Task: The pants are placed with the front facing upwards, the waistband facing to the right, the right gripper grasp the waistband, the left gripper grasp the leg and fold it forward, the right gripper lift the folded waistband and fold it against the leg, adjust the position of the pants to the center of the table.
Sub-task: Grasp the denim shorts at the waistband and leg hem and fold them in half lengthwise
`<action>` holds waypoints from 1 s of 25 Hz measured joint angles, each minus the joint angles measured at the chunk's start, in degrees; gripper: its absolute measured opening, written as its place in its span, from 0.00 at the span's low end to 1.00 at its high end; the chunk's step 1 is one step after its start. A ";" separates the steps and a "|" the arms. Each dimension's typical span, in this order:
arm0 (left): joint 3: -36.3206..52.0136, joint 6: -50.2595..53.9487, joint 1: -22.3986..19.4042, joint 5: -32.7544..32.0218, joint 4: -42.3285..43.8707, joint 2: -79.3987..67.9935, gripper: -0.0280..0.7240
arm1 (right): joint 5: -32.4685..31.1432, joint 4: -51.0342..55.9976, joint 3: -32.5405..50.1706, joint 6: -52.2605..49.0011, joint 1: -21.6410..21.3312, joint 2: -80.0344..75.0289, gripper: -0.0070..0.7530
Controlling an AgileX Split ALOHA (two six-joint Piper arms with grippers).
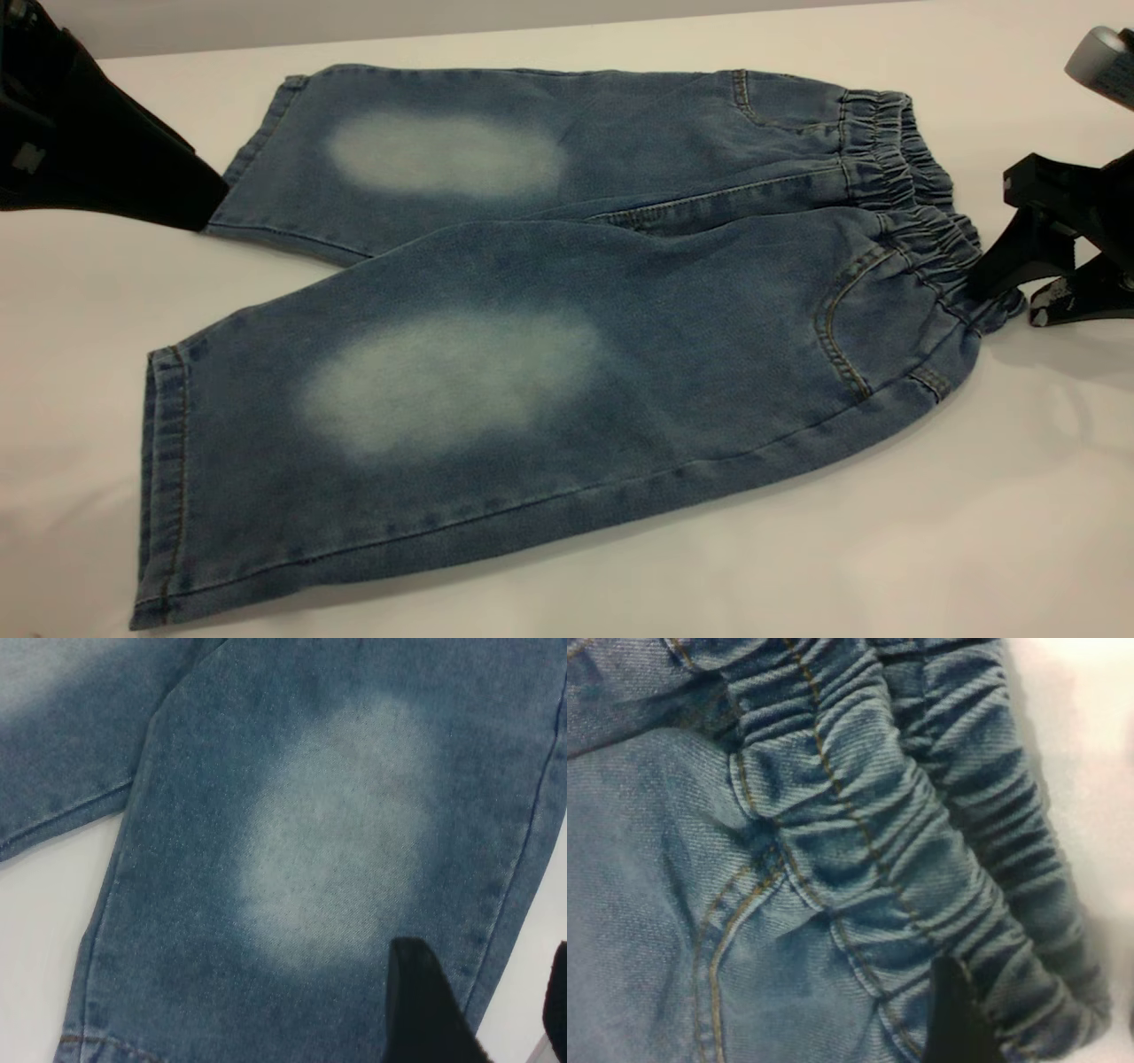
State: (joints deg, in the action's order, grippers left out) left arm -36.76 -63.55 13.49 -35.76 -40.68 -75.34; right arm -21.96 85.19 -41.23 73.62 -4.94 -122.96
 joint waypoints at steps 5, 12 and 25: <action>0.00 0.00 0.00 0.11 0.00 0.00 0.46 | -9.33 2.95 0.31 3.67 0.19 -1.59 0.49; 0.00 0.00 0.00 -0.06 0.00 0.00 0.46 | -9.59 4.56 0.41 6.57 0.25 -1.36 0.49; 0.00 0.00 0.00 -0.15 0.00 0.00 0.46 | -15.92 6.81 0.17 10.14 -6.46 -1.36 0.51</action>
State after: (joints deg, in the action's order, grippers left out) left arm -36.76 -63.55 13.49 -35.92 -40.68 -75.34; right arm -37.88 92.00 -41.06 83.76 -11.40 -124.32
